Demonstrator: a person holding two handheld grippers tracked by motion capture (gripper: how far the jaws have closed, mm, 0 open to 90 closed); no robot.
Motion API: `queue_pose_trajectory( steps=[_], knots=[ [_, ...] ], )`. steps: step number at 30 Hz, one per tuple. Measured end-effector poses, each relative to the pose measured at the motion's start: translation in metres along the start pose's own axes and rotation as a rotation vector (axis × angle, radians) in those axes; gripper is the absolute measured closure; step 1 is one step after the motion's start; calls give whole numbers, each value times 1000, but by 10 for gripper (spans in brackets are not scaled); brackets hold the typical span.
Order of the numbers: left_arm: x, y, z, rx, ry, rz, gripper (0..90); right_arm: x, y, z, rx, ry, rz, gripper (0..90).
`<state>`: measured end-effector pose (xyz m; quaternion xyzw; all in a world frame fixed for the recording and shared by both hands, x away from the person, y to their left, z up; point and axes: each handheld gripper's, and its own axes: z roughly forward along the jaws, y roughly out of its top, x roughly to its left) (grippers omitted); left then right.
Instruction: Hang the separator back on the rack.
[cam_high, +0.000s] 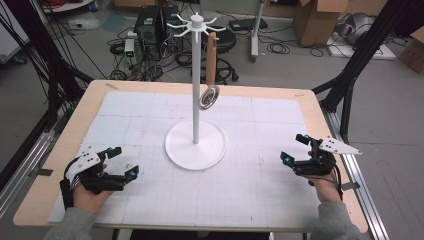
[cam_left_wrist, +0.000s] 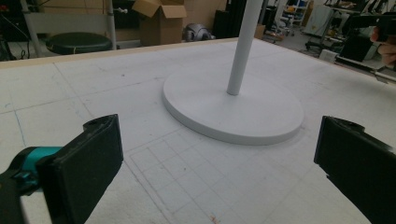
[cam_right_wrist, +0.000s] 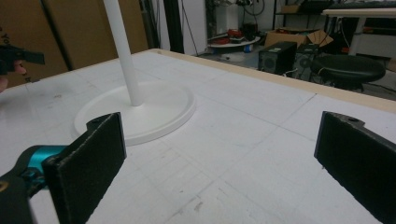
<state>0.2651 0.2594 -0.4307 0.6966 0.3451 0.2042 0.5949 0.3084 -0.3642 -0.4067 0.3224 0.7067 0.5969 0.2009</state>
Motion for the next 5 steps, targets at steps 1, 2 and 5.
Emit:
queue_pose_trajectory(
  steps=[1, 2, 5],
  knots=[
    [0, 0, 0, 2, -1, 0, 18, 0, -1, -1, -1, -1, 5, 12],
    [0, 0, 0, 2, -2, -1, 18, -1, -1, -2, 2, -1, 5, 12],
    [0, 0, 1, 2, -1, -1, 18, 0, -2, -1, 7, 1, 6, 12]
  ],
)
